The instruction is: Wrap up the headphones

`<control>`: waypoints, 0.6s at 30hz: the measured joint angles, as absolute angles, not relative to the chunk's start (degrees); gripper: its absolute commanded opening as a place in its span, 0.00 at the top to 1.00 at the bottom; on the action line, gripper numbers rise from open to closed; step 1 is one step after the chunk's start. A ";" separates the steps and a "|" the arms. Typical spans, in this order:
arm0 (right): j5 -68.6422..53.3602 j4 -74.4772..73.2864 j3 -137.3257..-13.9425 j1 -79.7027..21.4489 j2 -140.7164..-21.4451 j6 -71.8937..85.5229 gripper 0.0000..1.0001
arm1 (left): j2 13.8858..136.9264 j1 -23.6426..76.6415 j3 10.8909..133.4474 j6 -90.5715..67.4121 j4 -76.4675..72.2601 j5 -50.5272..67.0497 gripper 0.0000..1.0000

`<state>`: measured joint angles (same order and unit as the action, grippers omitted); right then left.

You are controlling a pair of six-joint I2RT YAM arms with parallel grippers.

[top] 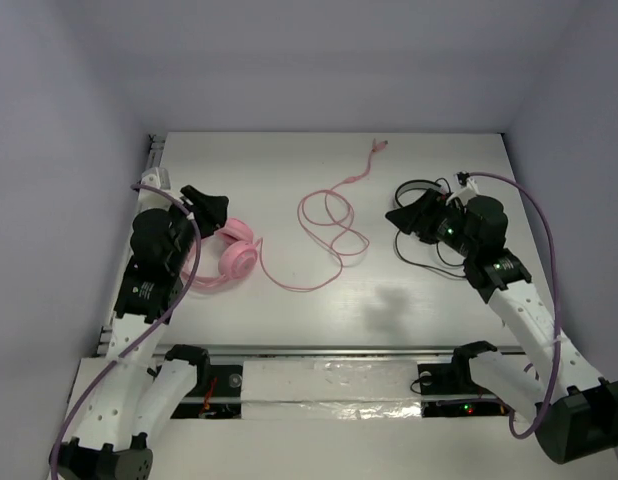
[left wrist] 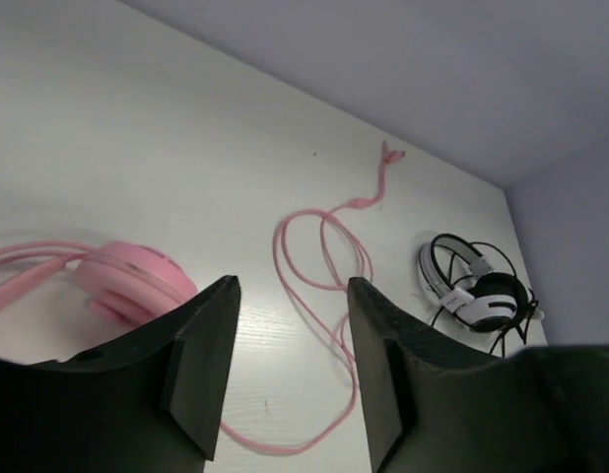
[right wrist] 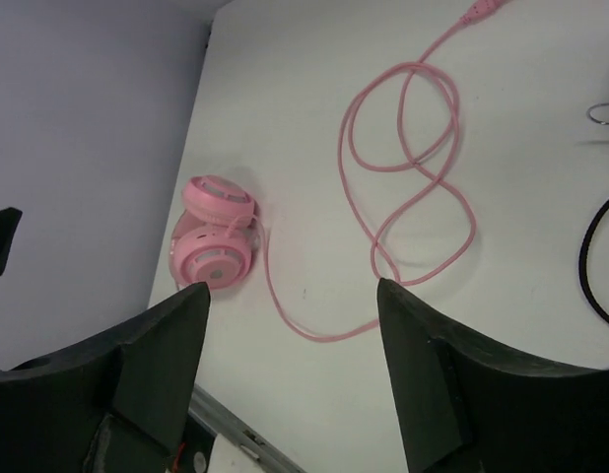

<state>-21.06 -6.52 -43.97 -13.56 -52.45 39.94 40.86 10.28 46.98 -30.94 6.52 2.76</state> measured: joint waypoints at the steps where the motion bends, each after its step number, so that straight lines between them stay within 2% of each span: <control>1: -20.47 -6.42 -43.51 -13.85 -52.23 39.86 0.40 | 41.36 10.28 47.77 -30.92 7.97 1.91 0.54; 2: -19.88 -6.39 -43.20 -14.28 -52.14 39.46 0.50 | 41.95 10.31 48.51 -30.89 9.37 1.10 0.53; 3: -19.62 -6.44 -42.96 -14.85 -52.07 39.38 0.65 | 42.70 10.31 49.30 -31.05 10.92 0.12 0.56; 5: -19.14 -6.09 -42.65 -16.25 -51.92 39.24 0.99 | 43.72 10.28 50.04 -31.70 13.74 -1.74 0.65; 8: -18.57 -5.58 -42.22 -17.74 -51.42 39.27 1.00 | 44.38 10.28 50.50 -33.21 19.25 -4.05 0.78; 9: -18.46 -5.54 -42.22 -18.17 -51.37 39.22 1.00 | 44.95 10.28 51.03 -33.78 21.30 -4.84 1.00; 13: -18.24 -5.52 -42.24 -19.55 -51.31 38.92 1.00 | 49.41 10.26 53.98 -35.22 28.84 -8.75 1.00; 18: -18.55 -4.95 -42.19 -19.99 -51.29 38.74 1.00 | 57.04 7.70 52.86 -35.62 31.57 -10.41 1.00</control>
